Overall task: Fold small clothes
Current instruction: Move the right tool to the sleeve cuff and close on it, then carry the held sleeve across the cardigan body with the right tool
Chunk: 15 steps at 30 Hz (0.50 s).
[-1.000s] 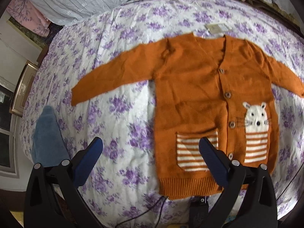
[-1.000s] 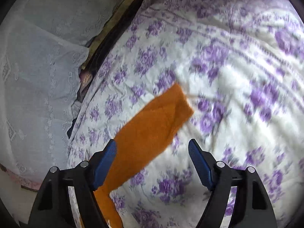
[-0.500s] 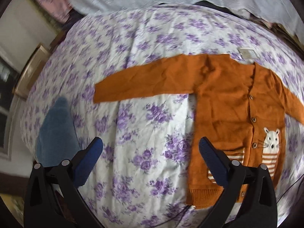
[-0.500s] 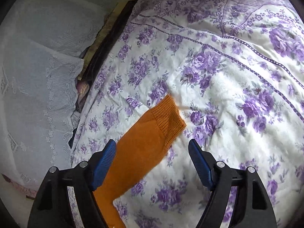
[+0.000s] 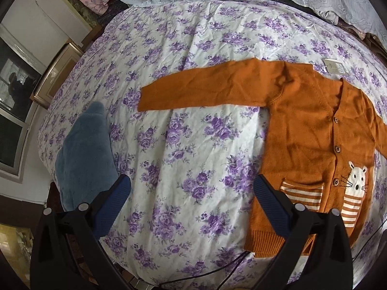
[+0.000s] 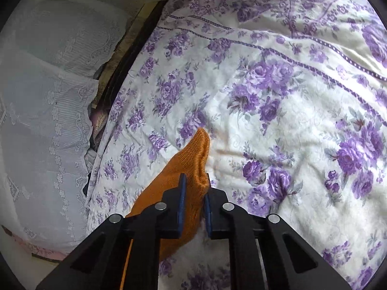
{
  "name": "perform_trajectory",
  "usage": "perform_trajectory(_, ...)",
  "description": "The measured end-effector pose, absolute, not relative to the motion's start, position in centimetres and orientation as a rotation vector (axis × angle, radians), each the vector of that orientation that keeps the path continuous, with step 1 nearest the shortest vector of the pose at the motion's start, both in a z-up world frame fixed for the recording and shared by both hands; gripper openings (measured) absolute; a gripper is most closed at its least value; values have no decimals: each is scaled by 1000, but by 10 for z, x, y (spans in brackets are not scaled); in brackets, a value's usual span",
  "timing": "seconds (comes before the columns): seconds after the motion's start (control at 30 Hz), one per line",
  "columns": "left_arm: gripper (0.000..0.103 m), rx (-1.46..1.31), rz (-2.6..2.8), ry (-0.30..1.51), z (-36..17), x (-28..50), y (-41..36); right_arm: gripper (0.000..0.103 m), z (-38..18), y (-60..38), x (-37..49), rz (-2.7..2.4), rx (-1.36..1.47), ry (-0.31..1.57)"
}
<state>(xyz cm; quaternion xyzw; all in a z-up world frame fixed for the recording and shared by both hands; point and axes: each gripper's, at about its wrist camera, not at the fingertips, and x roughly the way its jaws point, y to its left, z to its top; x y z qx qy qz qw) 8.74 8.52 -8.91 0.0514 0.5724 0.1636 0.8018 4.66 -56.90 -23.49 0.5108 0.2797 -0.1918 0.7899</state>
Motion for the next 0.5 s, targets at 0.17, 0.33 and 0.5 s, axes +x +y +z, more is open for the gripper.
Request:
perform_trajectory(0.17, 99, 100, 303, 1234, -93, 91, 85, 13, -201, -551, 50, -395, 994, 605)
perform_trajectory(0.33, 99, 103, 239, 1221, -97, 101, 87, 13, -172, -523, 55, -366, 939, 602)
perform_trajectory(0.5, 99, 237, 5, 1184, -107, 147, 22, 12, -141, -470, 66, -299, 858, 611)
